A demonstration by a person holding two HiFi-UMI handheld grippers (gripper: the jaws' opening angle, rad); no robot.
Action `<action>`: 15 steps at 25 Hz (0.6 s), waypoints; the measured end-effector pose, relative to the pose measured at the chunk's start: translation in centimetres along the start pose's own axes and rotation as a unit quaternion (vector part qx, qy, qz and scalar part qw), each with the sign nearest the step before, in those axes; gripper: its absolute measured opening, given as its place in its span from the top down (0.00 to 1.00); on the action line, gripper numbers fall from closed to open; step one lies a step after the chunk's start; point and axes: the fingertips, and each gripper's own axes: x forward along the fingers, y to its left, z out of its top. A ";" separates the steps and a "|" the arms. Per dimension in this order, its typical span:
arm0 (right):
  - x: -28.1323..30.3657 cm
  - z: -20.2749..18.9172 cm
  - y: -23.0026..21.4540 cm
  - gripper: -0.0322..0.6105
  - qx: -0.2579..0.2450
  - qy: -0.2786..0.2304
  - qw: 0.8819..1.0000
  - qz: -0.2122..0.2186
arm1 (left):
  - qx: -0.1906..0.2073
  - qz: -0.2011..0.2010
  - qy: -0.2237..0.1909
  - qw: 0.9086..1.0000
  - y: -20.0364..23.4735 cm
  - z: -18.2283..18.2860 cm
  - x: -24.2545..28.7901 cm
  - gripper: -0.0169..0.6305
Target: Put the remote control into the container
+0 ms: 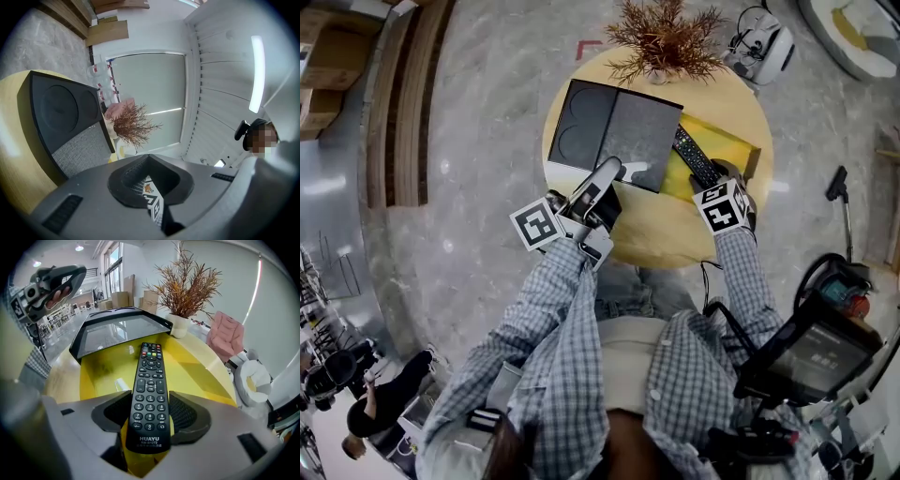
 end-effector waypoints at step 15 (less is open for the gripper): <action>-3.3 1.8 -0.8 0.56 0.025 -0.056 0.998 -0.010 | 0.024 -0.012 0.013 1.000 -2.1 -0.9 -0.1 0.96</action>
